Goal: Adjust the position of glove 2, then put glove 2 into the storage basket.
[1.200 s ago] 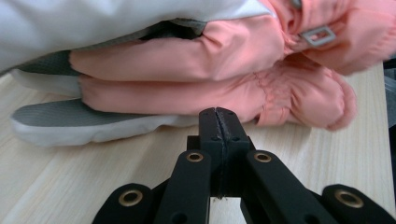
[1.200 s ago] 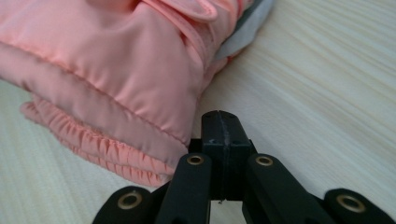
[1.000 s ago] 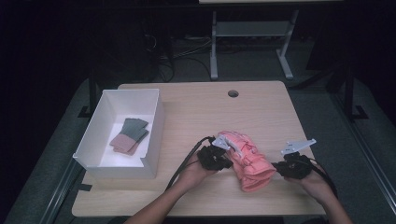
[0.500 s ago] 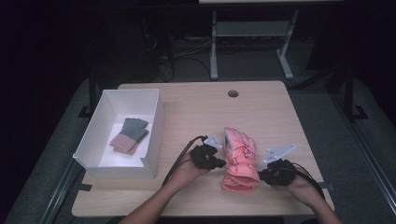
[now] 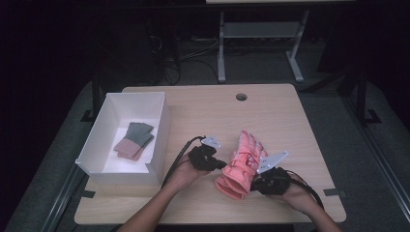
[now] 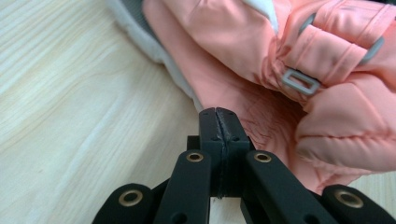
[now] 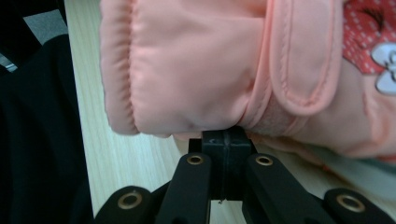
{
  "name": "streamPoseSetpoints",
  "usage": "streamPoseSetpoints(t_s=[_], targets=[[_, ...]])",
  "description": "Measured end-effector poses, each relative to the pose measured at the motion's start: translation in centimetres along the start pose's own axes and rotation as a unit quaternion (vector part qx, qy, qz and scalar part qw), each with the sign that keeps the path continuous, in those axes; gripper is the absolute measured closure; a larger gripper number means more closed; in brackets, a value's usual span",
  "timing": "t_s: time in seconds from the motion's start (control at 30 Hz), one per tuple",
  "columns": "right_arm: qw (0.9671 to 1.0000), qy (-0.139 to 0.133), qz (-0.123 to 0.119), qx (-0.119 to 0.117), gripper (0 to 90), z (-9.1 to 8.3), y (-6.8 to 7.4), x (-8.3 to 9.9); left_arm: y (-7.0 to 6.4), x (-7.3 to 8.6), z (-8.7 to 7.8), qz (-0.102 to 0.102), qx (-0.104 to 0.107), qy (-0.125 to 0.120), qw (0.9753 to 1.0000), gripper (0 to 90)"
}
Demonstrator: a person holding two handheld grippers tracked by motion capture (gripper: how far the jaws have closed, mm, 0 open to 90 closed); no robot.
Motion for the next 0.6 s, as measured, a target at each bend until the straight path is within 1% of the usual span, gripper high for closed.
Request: streamPoseSetpoints(t_s=[0.1,0.13,0.17,0.2,0.27,0.3,0.37,0.47,0.53,0.57,0.6], targets=[[1.0,-0.001,-0.004,-0.003,90.0,0.7,0.3,-1.0,0.5,0.2,-0.5,-0.007,-0.004,-0.003,1.0,89.7],[1.0,-0.004,-0.004,-0.005,90.0,0.9,0.4,-1.3,1.0,0.3,-0.9,-0.013,-0.008,-0.008,0.9999,89.7],[1.0,-0.004,-0.004,-0.005,90.0,0.9,0.4,-1.3,1.0,0.3,-0.9,-0.013,-0.008,-0.008,0.9999,89.7],[0.9999,-0.006,-0.008,-0.002,90.0,1.3,0.5,-1.7,1.3,0.4,-1.3,-0.018,-0.011,-0.01,0.9997,89.7],[0.9999,-0.008,-0.007,-0.002,90.0,1.4,0.6,-2.0,1.5,0.5,-1.5,-0.02,-0.012,-0.009,0.9997,89.7],[0.9999,-0.01,-0.007,-0.004,90.0,1.6,0.9,-2.3,1.8,0.6,-1.8,-0.025,-0.016,-0.011,0.9995,89.7],[0.9999,-0.011,-0.008,-0.003,90.0,1.6,1.0,-2.3,1.9,0.7,-1.9,-0.029,-0.015,-0.011,0.9994,89.7],[0.9999,-0.013,-0.009,-0.002,90.0,1.0,1.0,-1.9,2.1,0.9,-2.4,-0.033,-0.02,-0.008,0.9992,89.7],[0.9997,-0.024,0.0,0.003,90.0,-0.4,0.9,-1.0,2.0,0.9,-3.0,-0.041,-0.021,-0.009,0.9989,89.6],[0.9997,-0.024,0.0,0.003,90.0,-0.4,0.9,-1.0,2.0,0.9,-3.0,-0.041,-0.021,-0.009,0.9989,89.5],[0.9995,-0.029,0.002,0.008,90.0,-0.9,0.7,-0.7,2.1,0.9,-3.3,-0.038,-0.022,-0.008,0.999,89.5]])
Point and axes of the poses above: each handheld gripper's, and its own axes: z roughly forward along the jaws, x roughly out of its underside, y roughly to its left, the point moved 8 cm from there along z, roughly forward along the jaws, and after that the axes turned 8 degrees about y, right-handed, at the moved point
